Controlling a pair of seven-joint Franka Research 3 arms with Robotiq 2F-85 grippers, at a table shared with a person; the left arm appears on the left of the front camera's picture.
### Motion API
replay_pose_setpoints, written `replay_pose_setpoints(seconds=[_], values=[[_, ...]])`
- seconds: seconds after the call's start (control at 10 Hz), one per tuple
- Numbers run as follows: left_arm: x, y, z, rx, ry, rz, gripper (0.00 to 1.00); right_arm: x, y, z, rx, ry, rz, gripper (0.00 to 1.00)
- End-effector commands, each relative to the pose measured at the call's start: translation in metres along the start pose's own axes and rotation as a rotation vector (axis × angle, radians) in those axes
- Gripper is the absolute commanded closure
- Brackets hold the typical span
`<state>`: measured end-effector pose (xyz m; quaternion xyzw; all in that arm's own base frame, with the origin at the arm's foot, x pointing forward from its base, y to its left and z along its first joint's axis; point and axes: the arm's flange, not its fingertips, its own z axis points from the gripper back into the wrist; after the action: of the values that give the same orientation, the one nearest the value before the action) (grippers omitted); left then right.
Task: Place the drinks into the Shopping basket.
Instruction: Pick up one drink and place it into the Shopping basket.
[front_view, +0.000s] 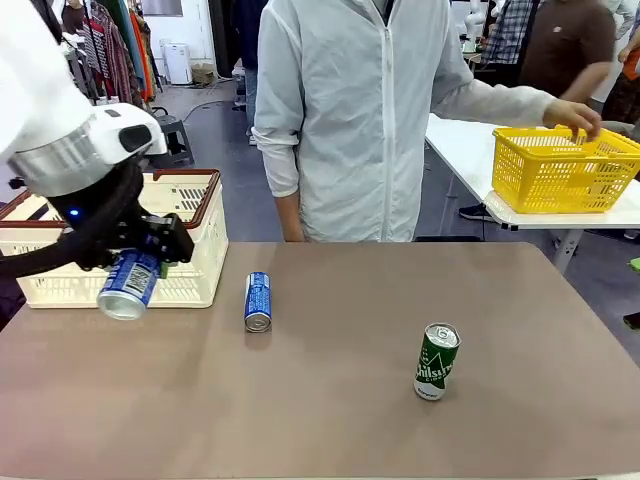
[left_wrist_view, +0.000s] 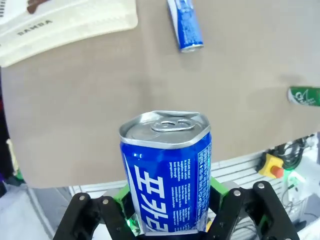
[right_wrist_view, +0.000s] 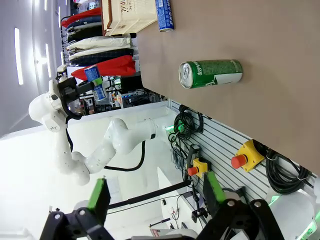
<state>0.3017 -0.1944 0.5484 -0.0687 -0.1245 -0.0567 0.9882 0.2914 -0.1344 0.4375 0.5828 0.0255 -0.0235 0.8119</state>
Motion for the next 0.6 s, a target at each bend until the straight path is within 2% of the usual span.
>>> replay_pose_setpoints(seconds=[0.0,0.1,0.2,0.3,0.5], values=[[0.010,-0.026,0.000,-0.029,0.025,-0.057,1.00,0.000,0.005,0.002,-0.003,0.003,-0.008,0.00],[0.000,0.000,0.000,0.000,0.000,0.000,1.00,0.000,0.005,0.002,-0.003,0.003,-0.008,0.00],[0.030,0.028,0.020,0.026,0.083,0.052,1.00,0.000,0.005,0.002,-0.003,0.003,-0.008,0.00],[0.068,0.054,0.038,-0.025,0.113,0.087,1.00,0.000,0.005,0.002,-0.003,0.003,-0.008,0.00],[0.155,0.103,0.061,-0.119,0.122,0.014,1.00,0.000,0.005,0.002,-0.003,0.003,-0.008,0.00]])
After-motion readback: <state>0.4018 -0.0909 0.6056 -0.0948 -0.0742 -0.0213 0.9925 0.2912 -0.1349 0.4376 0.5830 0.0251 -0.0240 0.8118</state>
